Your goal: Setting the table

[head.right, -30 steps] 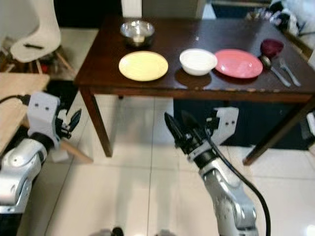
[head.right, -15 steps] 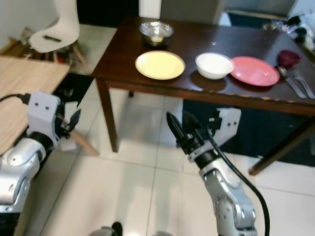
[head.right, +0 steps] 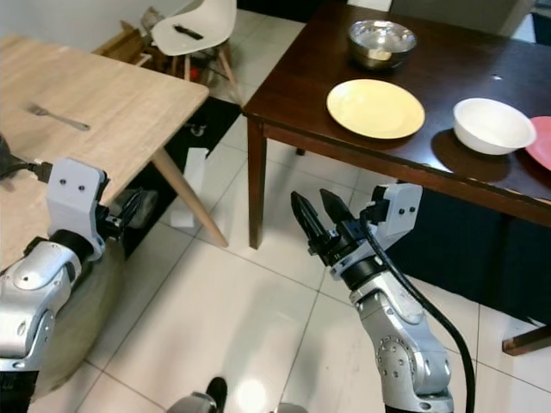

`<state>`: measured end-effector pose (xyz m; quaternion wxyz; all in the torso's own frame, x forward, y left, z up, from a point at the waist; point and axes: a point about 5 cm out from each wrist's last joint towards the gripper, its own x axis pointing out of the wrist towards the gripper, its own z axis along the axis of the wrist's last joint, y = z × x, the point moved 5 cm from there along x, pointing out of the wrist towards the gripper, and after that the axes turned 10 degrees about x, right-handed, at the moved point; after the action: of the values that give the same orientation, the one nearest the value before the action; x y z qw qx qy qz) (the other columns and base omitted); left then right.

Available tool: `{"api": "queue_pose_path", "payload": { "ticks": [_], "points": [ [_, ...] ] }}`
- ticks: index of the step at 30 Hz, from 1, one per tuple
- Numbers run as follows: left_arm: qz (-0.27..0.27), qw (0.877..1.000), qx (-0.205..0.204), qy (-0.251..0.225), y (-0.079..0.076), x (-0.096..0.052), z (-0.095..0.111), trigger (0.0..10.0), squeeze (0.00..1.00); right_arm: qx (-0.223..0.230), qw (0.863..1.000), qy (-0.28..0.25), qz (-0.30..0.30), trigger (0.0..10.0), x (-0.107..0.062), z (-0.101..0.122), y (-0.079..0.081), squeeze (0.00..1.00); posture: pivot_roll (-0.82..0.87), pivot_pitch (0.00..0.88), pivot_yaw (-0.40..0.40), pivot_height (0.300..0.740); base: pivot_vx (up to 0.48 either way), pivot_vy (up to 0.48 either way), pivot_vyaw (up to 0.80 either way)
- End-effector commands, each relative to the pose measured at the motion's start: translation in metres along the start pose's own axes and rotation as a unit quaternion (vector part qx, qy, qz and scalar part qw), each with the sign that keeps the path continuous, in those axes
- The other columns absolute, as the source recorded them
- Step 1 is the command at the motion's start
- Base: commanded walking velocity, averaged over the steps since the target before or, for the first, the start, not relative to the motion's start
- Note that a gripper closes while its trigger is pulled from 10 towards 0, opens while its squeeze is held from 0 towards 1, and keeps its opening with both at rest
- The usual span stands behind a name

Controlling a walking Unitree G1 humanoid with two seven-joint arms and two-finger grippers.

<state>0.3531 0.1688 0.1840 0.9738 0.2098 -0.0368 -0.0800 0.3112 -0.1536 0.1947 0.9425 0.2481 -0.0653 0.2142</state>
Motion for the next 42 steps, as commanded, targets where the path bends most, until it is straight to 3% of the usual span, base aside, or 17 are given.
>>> {"api": "queue_pose_path", "payload": {
  "ticks": [1,42],
  "points": [
    [0.006,1.0,0.004,0.015,0.0045,-0.0026,-0.008,10.0,0.02,0.006,1.0,0.005,0.001,10.0,-0.0004,-0.0034,0.0011,0.0,-0.09,0.061,0.062,0.74,0.0,0.0,0.77],
    [0.012,1.0,0.008,0.016,0.0057,-0.001,-0.007,10.0,0.03,0.007,1.0,0.001,-0.003,10.0,0.0007,-0.0015,-0.0011,0.0,-0.08,0.058,0.062,0.74,0.0,0.0,0.77]
  ]
}}
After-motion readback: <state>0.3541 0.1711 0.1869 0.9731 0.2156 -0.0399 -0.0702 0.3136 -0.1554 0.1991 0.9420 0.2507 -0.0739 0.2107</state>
